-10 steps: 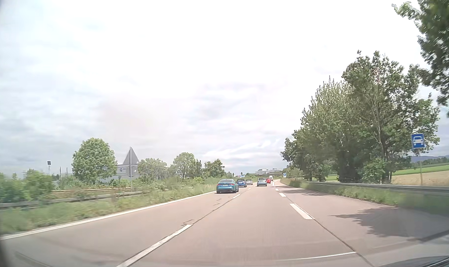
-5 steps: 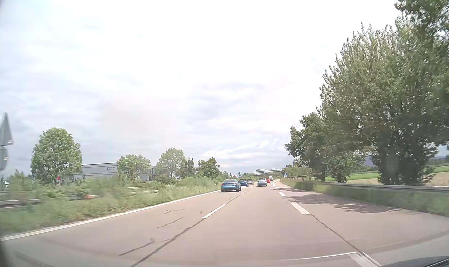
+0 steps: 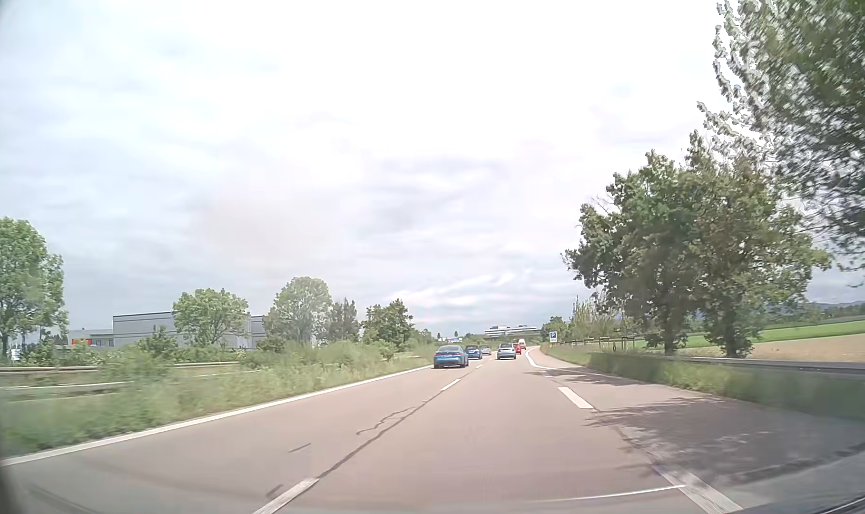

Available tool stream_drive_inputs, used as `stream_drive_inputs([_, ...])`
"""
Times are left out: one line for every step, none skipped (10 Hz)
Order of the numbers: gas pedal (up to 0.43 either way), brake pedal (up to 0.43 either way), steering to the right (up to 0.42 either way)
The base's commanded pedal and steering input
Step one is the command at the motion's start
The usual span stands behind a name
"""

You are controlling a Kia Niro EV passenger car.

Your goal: Follow the waypoints while adhering to traffic rules and regulations

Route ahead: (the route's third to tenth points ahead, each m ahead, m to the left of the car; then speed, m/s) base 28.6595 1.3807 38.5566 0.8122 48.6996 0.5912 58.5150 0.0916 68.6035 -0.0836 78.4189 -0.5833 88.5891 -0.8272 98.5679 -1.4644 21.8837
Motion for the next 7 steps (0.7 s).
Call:
stream_drive_inputs([0.22,0.0,0.002])
stream_drive_inputs([0.22,0.0,0.002])
stream_drive_inputs([0.22,0.0,0.002])
stream_drive_inputs([0.22,0.0,0.002])
stream_drive_inputs([0.22,0.0,0.002])
stream_drive_inputs([0.22,0.0,0.002])
stream_drive_inputs([0.22,0.0,0.002])
